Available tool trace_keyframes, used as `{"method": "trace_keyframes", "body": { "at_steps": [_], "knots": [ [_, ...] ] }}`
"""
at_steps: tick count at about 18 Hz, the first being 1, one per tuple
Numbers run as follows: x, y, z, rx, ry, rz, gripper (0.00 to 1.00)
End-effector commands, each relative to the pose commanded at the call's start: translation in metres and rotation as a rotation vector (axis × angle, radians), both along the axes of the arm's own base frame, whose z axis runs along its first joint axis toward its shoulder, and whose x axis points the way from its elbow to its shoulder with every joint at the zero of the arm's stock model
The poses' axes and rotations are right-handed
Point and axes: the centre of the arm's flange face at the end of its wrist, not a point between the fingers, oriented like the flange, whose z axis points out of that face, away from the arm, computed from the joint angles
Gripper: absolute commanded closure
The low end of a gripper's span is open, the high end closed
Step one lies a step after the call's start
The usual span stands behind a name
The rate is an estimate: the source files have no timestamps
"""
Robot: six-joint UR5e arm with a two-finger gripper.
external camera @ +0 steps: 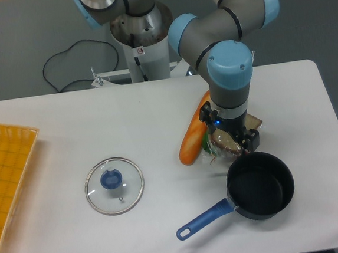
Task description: Pick up the toast
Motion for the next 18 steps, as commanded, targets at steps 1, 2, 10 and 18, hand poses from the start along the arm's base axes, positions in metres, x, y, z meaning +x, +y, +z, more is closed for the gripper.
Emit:
{"method": "trace_keyframes", "body": {
  "at_steps": [1, 2, 10, 18],
  "knots": [
    [-0.001, 0.000, -0.003, -0.005, -0.002, 0.000, 0.00],
    [-0.003, 0.001, -0.006, -0.010, -0.001, 0.001, 0.00],
    [-0.004, -0.020, -0.053, -0.018, -0.047, 0.064, 0.00],
    [0.014, -0.009, -0.063, 0.022, -0.092, 0.127, 0.00]
  ]
}}
